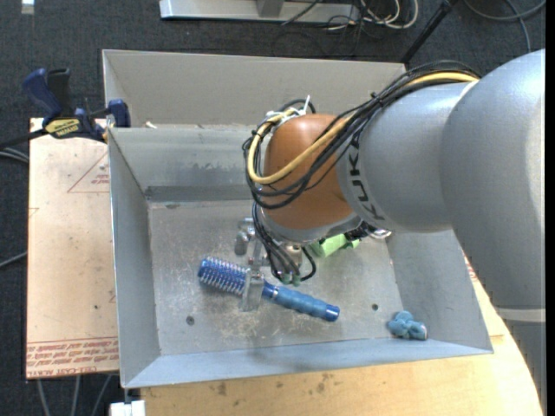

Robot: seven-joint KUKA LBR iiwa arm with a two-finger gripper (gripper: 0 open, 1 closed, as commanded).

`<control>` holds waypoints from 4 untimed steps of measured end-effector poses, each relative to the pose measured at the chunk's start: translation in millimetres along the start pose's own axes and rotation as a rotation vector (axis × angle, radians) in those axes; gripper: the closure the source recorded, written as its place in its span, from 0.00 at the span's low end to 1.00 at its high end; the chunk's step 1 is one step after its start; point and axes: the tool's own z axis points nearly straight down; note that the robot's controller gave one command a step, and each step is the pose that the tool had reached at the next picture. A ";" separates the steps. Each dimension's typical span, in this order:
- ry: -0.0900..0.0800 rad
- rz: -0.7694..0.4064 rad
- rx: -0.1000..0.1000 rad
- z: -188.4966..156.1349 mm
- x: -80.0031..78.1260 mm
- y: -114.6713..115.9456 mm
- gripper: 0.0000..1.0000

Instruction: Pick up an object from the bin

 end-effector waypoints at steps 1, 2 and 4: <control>0.000 0.303 0.001 4.3 6.4 -17.6 0.00; 0.001 0.530 0.000 54.9 25.2 -18.1 0.00; 0.002 0.530 -0.001 55.0 25.1 -17.6 1.00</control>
Offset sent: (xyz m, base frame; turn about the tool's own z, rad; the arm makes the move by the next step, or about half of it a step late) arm -0.0078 -0.0167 -0.0034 0.3042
